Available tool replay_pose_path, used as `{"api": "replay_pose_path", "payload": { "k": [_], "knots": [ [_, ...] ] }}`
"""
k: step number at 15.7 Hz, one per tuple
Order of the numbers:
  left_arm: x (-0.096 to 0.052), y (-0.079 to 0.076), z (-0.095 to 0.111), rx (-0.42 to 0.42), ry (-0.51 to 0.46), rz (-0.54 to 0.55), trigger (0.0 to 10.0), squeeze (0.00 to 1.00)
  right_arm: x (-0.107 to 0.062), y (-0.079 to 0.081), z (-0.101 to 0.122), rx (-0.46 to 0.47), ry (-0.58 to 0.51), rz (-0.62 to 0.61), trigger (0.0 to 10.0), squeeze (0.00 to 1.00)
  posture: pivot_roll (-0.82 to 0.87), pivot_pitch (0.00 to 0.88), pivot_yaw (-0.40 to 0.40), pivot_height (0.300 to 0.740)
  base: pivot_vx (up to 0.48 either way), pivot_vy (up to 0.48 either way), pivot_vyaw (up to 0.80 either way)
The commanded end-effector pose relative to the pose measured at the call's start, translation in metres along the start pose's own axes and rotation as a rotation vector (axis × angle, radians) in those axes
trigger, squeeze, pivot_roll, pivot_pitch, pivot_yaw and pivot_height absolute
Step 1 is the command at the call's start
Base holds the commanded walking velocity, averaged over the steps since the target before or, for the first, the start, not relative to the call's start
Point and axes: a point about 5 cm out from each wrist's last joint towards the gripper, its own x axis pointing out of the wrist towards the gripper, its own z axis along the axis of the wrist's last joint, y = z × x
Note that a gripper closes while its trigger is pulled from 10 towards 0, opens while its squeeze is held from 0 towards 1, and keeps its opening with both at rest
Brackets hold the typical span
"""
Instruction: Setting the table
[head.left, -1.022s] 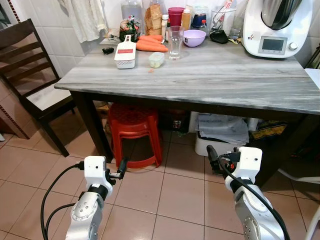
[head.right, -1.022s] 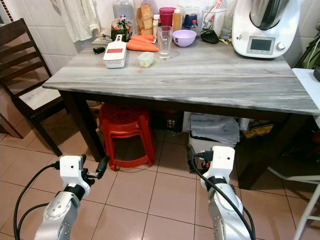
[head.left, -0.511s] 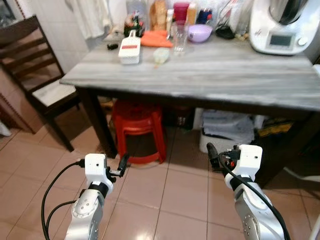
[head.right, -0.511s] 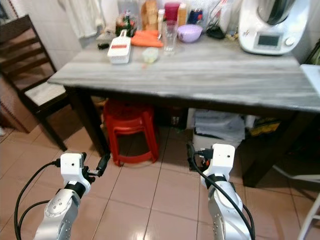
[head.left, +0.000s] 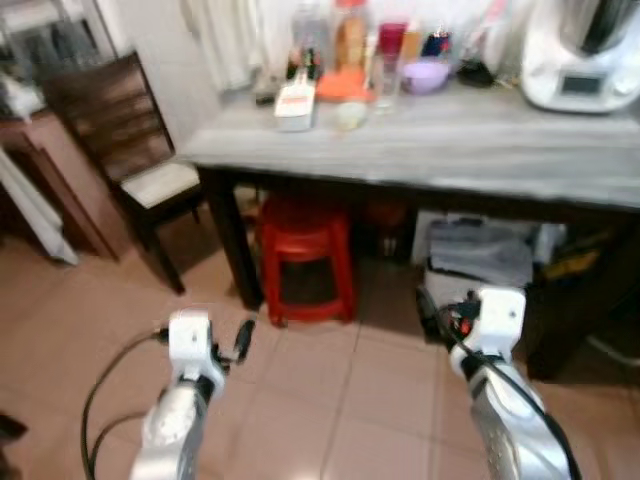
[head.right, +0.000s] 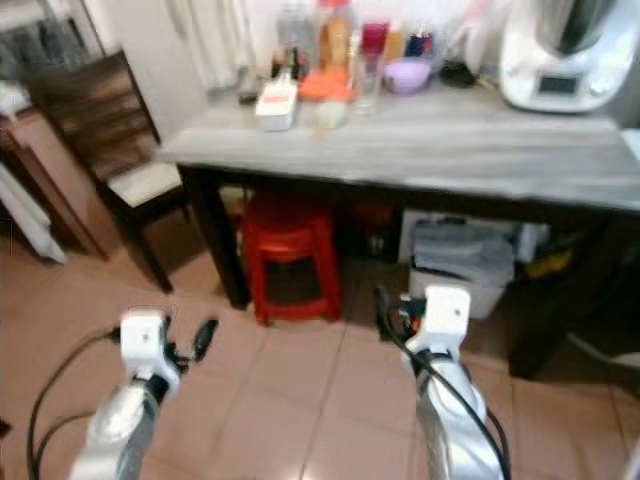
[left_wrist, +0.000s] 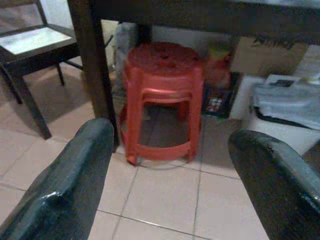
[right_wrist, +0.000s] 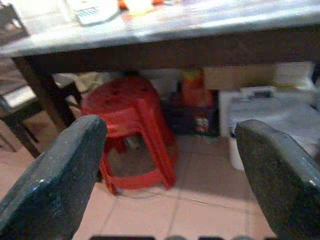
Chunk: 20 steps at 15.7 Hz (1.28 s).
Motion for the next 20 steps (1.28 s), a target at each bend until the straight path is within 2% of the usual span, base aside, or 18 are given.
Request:
{"api": "replay_pose_path", "payload": {
  "k": [1,3,5,6,7,8,10,11,13,17,20],
  "knots": [
    [0.005,0.004,0.010,0.020,-0.030,0.005,10.0,0.00,0.002,0.001,-0.001,0.015,0.005,-0.010,10.0,0.00,-0.05,0.000,0.070,0.740,0.000,0.000,0.00],
    [0.006,0.005,0.014,-0.001,-0.047,-0.001,10.0,0.00,0.002,-0.001,0.001,-0.006,-0.006,-0.025,10.0,0.00,-0.05,0.000,0.068,0.740,0.000,0.000,0.00],
    [0.005,0.003,0.025,-0.020,-0.110,-0.045,10.0,0.00,0.003,-0.004,0.005,-0.068,-0.024,-0.041,10.0,0.00,-0.04,0.000,0.068,0.740,0.000,0.000,0.00],
    [0.006,0.002,0.029,-0.018,-0.126,-0.050,10.0,0.00,0.004,-0.005,0.007,-0.134,-0.040,-0.055,10.0,0.00,-0.04,0.000,0.065,0.740,0.000,0.000,0.00],
    [0.006,0.001,0.030,-0.019,-0.131,-0.049,10.0,0.00,0.004,-0.005,0.008,-0.149,-0.046,-0.056,10.0,0.00,-0.04,0.000,0.065,0.740,0.000,0.000,0.00],
    [0.006,-0.001,0.035,-0.016,-0.156,-0.058,10.0,0.00,0.003,-0.001,0.009,-0.116,-0.073,-0.022,10.0,0.00,-0.04,0.000,0.065,0.740,0.000,0.000,0.00],
    [0.006,-0.005,0.040,-0.027,-0.184,-0.068,10.0,0.00,0.002,-0.002,0.013,-0.159,-0.108,-0.043,10.0,0.00,-0.04,0.000,0.064,0.740,0.000,0.000,0.00],
    [0.005,-0.006,0.041,-0.025,-0.189,-0.073,10.0,0.00,0.000,-0.002,0.013,-0.091,-0.077,-0.037,10.0,0.00,-0.04,0.000,0.064,0.740,0.000,0.000,0.00],
    [0.001,-0.004,0.036,-0.013,-0.179,-0.070,10.0,0.00,-0.005,-0.004,0.016,-0.154,-0.108,-0.050,10.0,0.00,-0.04,0.000,0.066,0.740,0.000,0.000,0.00],
    [0.000,-0.004,0.033,-0.021,-0.163,-0.070,10.0,0.00,-0.006,-0.006,0.013,-0.143,-0.105,-0.055,10.0,0.00,-0.05,0.000,0.067,0.740,0.000,0.000,0.00],
    [0.001,-0.005,0.034,-0.027,-0.166,-0.074,10.0,0.00,-0.004,-0.001,0.016,-0.152,-0.106,-0.046,10.0,0.00,-0.05,0.000,0.068,0.740,0.000,0.000,0.00]
  ]
}}
